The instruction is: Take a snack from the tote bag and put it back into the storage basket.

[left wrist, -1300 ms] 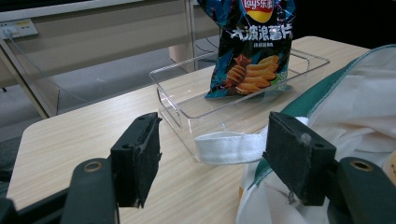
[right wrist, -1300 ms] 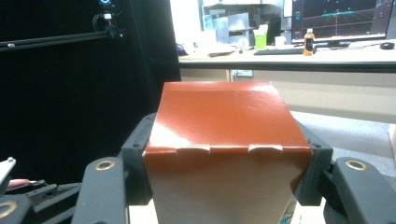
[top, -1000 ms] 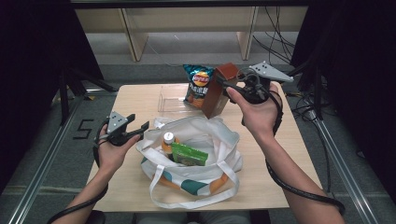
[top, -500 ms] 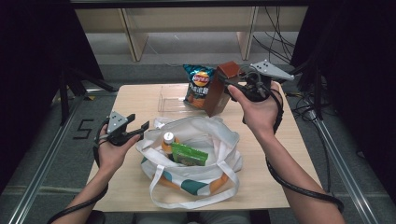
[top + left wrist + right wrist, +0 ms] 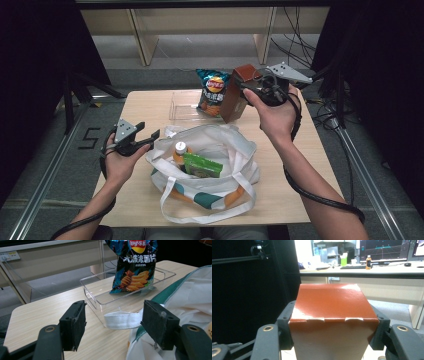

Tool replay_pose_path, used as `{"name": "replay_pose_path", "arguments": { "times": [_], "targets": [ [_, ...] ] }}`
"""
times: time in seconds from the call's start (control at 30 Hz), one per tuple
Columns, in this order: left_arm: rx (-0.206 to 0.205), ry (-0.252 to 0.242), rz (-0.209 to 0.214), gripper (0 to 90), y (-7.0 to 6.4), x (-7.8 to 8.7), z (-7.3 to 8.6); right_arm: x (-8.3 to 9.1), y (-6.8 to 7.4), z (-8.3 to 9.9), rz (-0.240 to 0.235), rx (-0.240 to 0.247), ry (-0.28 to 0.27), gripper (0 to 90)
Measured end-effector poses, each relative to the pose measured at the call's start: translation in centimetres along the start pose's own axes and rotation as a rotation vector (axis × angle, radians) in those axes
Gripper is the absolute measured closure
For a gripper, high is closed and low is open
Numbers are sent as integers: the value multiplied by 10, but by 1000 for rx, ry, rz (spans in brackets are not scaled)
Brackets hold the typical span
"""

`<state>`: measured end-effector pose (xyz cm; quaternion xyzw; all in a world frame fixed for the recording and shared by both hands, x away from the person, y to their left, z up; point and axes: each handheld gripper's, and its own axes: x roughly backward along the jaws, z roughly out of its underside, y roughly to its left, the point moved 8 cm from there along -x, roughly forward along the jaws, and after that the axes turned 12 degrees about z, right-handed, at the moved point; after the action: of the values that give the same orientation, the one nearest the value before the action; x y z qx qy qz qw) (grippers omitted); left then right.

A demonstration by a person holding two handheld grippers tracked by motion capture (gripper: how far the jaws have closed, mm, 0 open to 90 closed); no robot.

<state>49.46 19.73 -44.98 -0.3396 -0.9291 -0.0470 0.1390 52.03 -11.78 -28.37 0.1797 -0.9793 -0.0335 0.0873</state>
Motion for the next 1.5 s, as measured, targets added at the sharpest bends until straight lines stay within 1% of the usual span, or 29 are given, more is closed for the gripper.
{"name": "replay_pose_path", "arguments": {
  "times": [0.03,0.07,0.13,0.17,0.27,0.3,0.37,0.4,0.5,0.53,0.57,0.6,0.67,0.7,0.8,0.87,0.97,1.0,1.03,1.07,1.1,1.13,1.17,1.2,1.27,1.3,1.37,1.43,1.5],
  "targets": [
    [1,1,-1,348,0,0,0,-1,0,0,4,-2,-1,394],
    [3,-1,-2,348,0,0,0,-2,-1,0,2,9,-6,393],
    [1,-1,-2,347,0,0,0,-3,-1,1,12,-3,1,394],
    [1,0,-2,348,0,0,0,-5,-1,0,5,8,-7,394],
    [1,-1,-1,348,1,0,0,-7,-3,0,22,-5,0,394],
    [0,-2,-1,348,1,0,0,-8,-4,-1,22,13,-10,394],
    [0,-2,-1,348,0,0,0,-11,-5,-1,23,17,-9,394],
    [0,-2,-1,348,0,0,0,-11,-6,0,27,4,-4,393],
    [-1,-2,-1,348,1,0,0,-15,-6,1,29,7,-5,393],
    [-1,-2,-1,348,1,0,0,-15,-7,2,37,0,4,394],
    [0,-3,-2,348,1,0,0,-17,-8,2,33,5,-3,393],
    [0,-3,-2,348,1,0,0,-17,-9,2,42,5,-2,394],
    [3,-2,-3,348,1,0,0,-19,-10,3,43,9,0,394],
    [3,-2,-3,348,1,0,0,-20,-9,4,49,-3,9,393],
    [0,-3,-3,348,1,1,0,-23,-11,6,53,6,6,393],
    [-2,-4,-3,348,1,1,-1,-25,-11,7,55,4,14,393],
    [-1,-3,-3,348,1,1,0,-29,-12,10,66,19,11,393],
    [1,-4,-3,348,1,1,0,-30,-12,11,65,14,14,393],
    [1,-4,-3,349,1,1,0,-31,-13,12,73,17,15,393],
    [0,-4,-3,349,1,1,0,-32,-12,13,69,5,21,393],
    [1,-4,-3,349,1,1,0,-33,-13,14,77,18,19,393],
    [2,-3,-3,349,1,1,0,-34,-13,15,78,18,24,393],
    [2,-3,-3,349,1,1,0,-35,-12,16,83,5,30,393],
    [2,-2,-3,349,1,1,0,-36,-13,17,87,16,31,393],
    [3,-3,-4,349,1,1,0,-39,-13,18,85,15,34,393],
    [2,-3,-4,349,1,1,0,-41,-14,19,86,26,30,393],
    [1,-4,-4,349,1,1,0,-42,-13,20,95,9,42,393],
    [2,-3,-4,350,1,1,0,-44,-16,19,95,37,27,393],
    [2,-4,-4,349,1,1,0,-46,-15,20,99,26,32,393]
  ]
}}
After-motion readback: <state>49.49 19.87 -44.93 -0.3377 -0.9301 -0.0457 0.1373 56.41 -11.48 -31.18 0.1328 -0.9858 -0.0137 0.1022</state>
